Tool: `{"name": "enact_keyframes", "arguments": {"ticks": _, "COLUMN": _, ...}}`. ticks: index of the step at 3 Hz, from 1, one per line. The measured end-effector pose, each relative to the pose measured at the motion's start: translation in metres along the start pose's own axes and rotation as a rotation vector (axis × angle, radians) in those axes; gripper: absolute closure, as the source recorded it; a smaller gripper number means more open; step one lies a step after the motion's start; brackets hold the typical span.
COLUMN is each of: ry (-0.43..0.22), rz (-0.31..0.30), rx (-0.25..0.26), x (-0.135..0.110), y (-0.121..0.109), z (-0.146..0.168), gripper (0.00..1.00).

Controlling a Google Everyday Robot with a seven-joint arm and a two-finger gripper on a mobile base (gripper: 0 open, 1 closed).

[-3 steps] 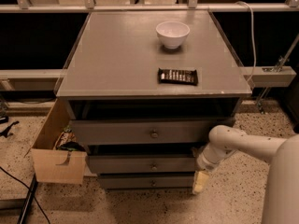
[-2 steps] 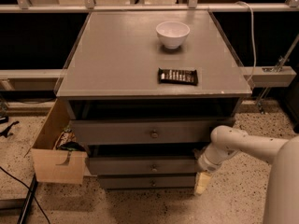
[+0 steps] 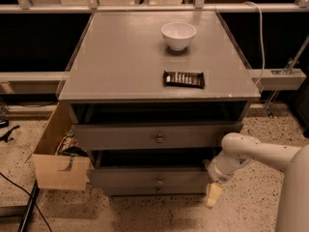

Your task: Open middle drawer

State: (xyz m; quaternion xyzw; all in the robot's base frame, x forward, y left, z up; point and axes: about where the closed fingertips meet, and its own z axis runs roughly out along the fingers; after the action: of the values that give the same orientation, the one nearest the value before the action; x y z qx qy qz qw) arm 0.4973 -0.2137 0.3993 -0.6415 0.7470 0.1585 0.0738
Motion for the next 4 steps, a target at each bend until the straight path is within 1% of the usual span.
{"name": "enact_keyframes", "arguments": {"ticks": 1, "ry": 0.010, "rz": 0.007, "rx": -0.022, "x": 0.004, "y": 0.007, "z": 0.000, "gripper": 0.00}}
{"name": "enact_keyframes", "arguments": {"ticks": 3, "ry": 0.046, "rz": 0.017, "rx": -0.097, "x": 0.010, "y": 0.023, "z": 0.001, "gripper": 0.00}}
{"name": "enact_keyframes", "arguments": {"ticks": 4, "ry": 0.051, "rz": 0.005, "rx": -0.154, "x": 0.011, "y": 0.033, "z": -0.003, "gripper": 0.00}}
